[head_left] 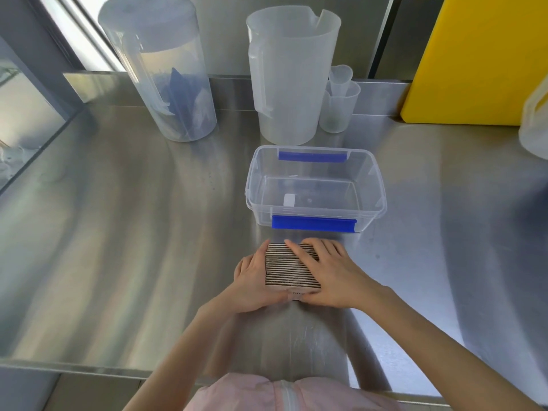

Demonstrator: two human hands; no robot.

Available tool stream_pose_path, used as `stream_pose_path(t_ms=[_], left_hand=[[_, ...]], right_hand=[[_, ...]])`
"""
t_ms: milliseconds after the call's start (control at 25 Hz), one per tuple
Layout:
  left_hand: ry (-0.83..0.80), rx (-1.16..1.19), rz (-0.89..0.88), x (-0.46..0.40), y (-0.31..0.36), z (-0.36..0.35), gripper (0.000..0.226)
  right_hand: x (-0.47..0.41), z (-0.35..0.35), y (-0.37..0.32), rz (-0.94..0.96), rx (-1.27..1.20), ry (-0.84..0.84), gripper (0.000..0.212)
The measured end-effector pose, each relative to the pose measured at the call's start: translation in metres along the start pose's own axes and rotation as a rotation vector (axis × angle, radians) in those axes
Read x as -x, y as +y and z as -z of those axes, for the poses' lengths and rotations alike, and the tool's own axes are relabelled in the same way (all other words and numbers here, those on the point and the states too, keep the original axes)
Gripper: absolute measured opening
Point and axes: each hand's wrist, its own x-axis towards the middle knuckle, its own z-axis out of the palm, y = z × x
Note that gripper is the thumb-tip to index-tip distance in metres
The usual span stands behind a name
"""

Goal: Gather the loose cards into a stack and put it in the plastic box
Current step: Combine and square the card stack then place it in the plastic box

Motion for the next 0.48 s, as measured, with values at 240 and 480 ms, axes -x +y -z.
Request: stream_pose_path(t_ms=[240,480], left_hand=[[0.042,0.017,-0.041,-0.001,-0.001,-0.002,0.109],[0.028,0.010,-0.066,-0.001,-0.004,-0.002,0.104]], right_hand=[[0.008,0.006,0.005,-0.129,-0.472,0.083,0.086],[0.032,-0.012,0.011,-0.441,-1.079,0.241,0.078]])
